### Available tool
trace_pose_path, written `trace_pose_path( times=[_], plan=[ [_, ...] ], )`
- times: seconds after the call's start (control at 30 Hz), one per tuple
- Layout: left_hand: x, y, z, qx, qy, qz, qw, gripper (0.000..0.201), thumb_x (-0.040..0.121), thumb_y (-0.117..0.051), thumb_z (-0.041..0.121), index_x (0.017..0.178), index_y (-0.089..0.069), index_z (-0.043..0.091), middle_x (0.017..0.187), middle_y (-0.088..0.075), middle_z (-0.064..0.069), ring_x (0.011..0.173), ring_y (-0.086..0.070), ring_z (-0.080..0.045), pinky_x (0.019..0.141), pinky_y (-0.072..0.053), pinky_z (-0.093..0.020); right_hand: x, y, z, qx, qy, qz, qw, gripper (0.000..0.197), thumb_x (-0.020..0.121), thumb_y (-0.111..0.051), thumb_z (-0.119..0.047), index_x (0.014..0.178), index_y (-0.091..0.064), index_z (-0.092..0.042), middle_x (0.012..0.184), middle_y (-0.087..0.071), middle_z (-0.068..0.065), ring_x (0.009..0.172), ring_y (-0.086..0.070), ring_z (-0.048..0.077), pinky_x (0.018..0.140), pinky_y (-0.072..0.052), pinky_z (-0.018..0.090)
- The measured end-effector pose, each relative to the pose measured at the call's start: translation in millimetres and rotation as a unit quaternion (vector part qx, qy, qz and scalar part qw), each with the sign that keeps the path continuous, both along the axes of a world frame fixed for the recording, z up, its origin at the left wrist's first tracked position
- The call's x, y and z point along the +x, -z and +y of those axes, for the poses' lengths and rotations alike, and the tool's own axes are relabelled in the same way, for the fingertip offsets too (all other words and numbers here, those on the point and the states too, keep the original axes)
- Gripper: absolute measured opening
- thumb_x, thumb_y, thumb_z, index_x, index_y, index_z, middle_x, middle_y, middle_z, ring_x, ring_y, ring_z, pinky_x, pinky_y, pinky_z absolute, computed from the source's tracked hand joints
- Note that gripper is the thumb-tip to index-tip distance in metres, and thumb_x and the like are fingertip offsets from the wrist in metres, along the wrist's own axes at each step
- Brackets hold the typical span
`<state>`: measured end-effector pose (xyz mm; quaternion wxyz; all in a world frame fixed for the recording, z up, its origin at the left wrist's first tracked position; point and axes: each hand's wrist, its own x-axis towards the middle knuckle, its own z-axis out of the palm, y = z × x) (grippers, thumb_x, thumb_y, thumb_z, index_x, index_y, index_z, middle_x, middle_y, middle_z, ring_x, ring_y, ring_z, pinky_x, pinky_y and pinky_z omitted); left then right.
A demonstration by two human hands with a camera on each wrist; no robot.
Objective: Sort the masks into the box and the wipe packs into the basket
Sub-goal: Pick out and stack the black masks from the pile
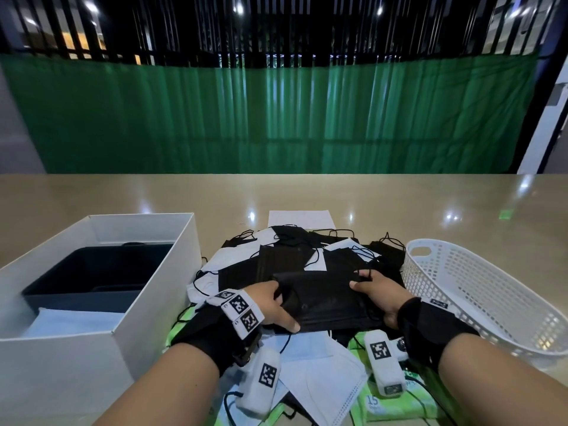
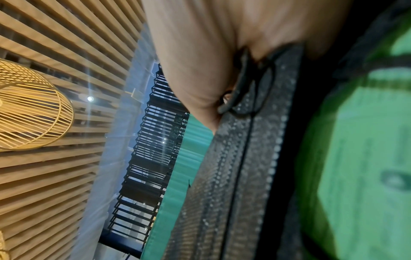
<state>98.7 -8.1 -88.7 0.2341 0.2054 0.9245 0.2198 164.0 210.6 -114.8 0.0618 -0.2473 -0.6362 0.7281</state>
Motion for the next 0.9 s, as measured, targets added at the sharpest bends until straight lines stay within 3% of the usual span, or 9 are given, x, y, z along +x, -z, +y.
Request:
trace_pose_path(
  times=[0.07, 0.13, 0.23, 0.43, 0.53, 0.63, 0.7, 0.8, 0.9],
  plan=[
    [1.6, -4.0, -0.5, -0.033, 0.022, 0.018, 0.999, 0.043, 0.071, -0.076, 0.028, 0.106, -0.054, 0.015, 0.102, -0.063, -0.005, 0.097, -0.062, -0.023, 0.075, -0.048, -0.028, -0.1, -0.5, -0.4, 0.002, -0.001, -0.001, 1.000, 0.024, 0.092, -0.053, 0.001, 0.112, -0.047, -0.010, 0.088, -0.061, 0.013, 0.071, -0.060, 0.023, 0.045, -0.055, 0.024],
    [0.7, -5.1, -3.4, 0.015, 0.005, 0.007, 1.000, 0.014, 0.079, -0.066, 0.017, 0.083, -0.053, 0.016, 0.079, -0.060, -0.004, 0.077, -0.064, -0.021, 0.063, -0.050, -0.025, 0.2, 0.1, -0.1, 0.006, -0.001, -0.003, 1.000, 0.023, 0.092, -0.054, 0.001, 0.112, -0.047, -0.010, 0.088, -0.061, 0.013, 0.072, -0.060, 0.023, 0.047, -0.055, 0.025],
    [-7.3, -6.1, -9.1, 0.174, -0.084, -0.050, 0.980, 0.019, 0.088, -0.054, 0.007, 0.071, -0.048, 0.014, 0.065, -0.058, -0.002, 0.056, -0.055, -0.013, 0.050, -0.046, -0.022, 1.0, 0.9, 0.8, -0.001, -0.001, 0.003, 1.000, 0.022, 0.092, -0.053, 0.002, 0.110, -0.048, -0.010, 0.089, -0.061, 0.012, 0.073, -0.060, 0.022, 0.048, -0.055, 0.025],
    [-14.8, -28.5, -28.3, 0.513, -0.184, -0.199, 0.815, 0.025, 0.091, -0.042, -0.001, 0.070, -0.047, 0.011, 0.056, -0.059, -0.002, 0.060, -0.054, -0.014, 0.060, -0.047, -0.025, 0.4, 3.0, 3.6, 0.000, -0.001, 0.006, 1.000, 0.031, 0.091, -0.055, 0.001, 0.120, -0.048, -0.008, 0.095, -0.061, 0.012, 0.083, -0.061, 0.023, 0.075, -0.053, 0.037],
    [-12.5, -35.2, -32.2, 0.588, -0.152, -0.257, 0.751, 0.020, 0.087, -0.039, -0.002, 0.073, -0.049, 0.008, 0.064, -0.066, -0.009, 0.062, -0.064, -0.020, 0.064, -0.057, -0.028, 1.0, 2.3, 3.9, 0.002, -0.004, 0.000, 1.000, 0.035, 0.090, -0.056, -0.001, 0.124, -0.047, -0.008, 0.098, -0.061, 0.012, 0.083, -0.061, 0.023, 0.070, -0.055, 0.035],
    [-4.9, -39.4, -30.1, 0.633, -0.109, -0.294, 0.708, 0.003, 0.071, -0.044, 0.004, 0.070, -0.047, 0.006, 0.052, -0.055, -0.010, 0.056, -0.063, -0.024, 0.069, -0.059, -0.036, 1.3, 2.6, 5.0, 0.009, -0.002, -0.002, 1.000, 0.041, 0.090, -0.058, -0.002, 0.128, -0.045, -0.008, 0.100, -0.060, 0.014, 0.083, -0.061, 0.024, 0.070, -0.054, 0.036],
    [-2.0, -40.0, -30.9, 0.634, -0.096, -0.306, 0.703, 0.006, 0.065, -0.052, 0.010, 0.069, -0.050, 0.006, 0.041, -0.039, -0.003, 0.039, -0.048, -0.017, 0.065, -0.059, -0.035, 1.0, 3.9, 4.8, 0.013, 0.002, 0.000, 1.000, 0.044, 0.090, -0.057, 0.000, 0.131, -0.043, -0.007, 0.100, -0.058, 0.013, 0.084, -0.060, 0.024, 0.073, -0.053, 0.035],
    [-1.8, -42.1, -34.0, 0.606, -0.061, -0.321, 0.725, 0.029, 0.050, -0.074, 0.013, 0.079, -0.067, 0.008, 0.035, -0.027, 0.004, 0.027, -0.028, -0.008, 0.047, -0.047, -0.021, 1.8, 4.9, 3.6, -0.006, 0.006, 0.012, 1.000, 0.044, 0.090, -0.053, 0.006, 0.131, -0.042, -0.006, 0.097, -0.056, 0.012, 0.081, -0.058, 0.022, 0.063, -0.052, 0.031],
    [3.4, -49.7, -32.0, 0.576, -0.064, -0.282, 0.765, 0.035, 0.071, -0.059, 0.008, 0.104, -0.066, 0.015, 0.043, -0.032, 0.004, 0.028, -0.026, -0.005, 0.044, -0.040, -0.018, 3.1, 2.8, 3.0, 0.001, 0.002, 0.005, 1.000, 0.039, 0.091, -0.052, 0.006, 0.126, -0.044, -0.009, 0.092, -0.056, 0.012, 0.070, -0.059, 0.018, 0.048, -0.052, 0.024]
  ],
)
